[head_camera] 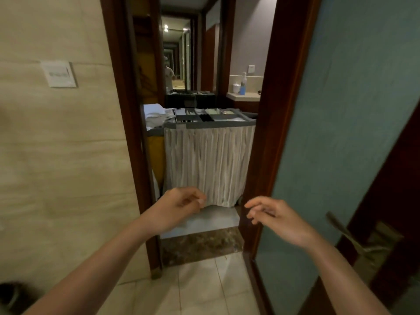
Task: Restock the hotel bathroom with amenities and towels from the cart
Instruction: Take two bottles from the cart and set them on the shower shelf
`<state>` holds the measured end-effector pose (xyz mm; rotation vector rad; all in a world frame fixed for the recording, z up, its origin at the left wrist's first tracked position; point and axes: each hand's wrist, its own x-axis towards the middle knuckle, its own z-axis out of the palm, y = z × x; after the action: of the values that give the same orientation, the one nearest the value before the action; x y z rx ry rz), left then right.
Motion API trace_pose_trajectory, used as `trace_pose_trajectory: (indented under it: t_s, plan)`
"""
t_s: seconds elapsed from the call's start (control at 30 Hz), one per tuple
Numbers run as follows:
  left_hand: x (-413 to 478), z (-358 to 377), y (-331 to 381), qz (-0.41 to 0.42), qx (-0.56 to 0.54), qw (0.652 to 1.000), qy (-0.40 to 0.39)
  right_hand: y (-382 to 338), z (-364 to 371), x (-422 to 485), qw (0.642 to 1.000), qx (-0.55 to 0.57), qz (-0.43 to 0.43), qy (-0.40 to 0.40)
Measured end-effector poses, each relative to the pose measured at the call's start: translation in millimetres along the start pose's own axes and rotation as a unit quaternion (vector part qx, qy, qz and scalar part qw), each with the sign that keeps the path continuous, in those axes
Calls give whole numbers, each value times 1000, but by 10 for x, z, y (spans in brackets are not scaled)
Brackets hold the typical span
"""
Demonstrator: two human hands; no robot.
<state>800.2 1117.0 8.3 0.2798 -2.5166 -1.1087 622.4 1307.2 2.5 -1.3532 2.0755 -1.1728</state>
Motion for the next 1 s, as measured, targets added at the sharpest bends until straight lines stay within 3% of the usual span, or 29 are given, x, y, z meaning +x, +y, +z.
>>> trace_pose_trajectory:
  t_s: [0.43,1.0]
  plan:
    - [1748,-401,-1300,-83,-32,995,46,745,-21,2391,998,62,13,10]
    - [4316,-988,-2403,-100,-71,989,88,1291,-681,5179,998,65,-3,-24]
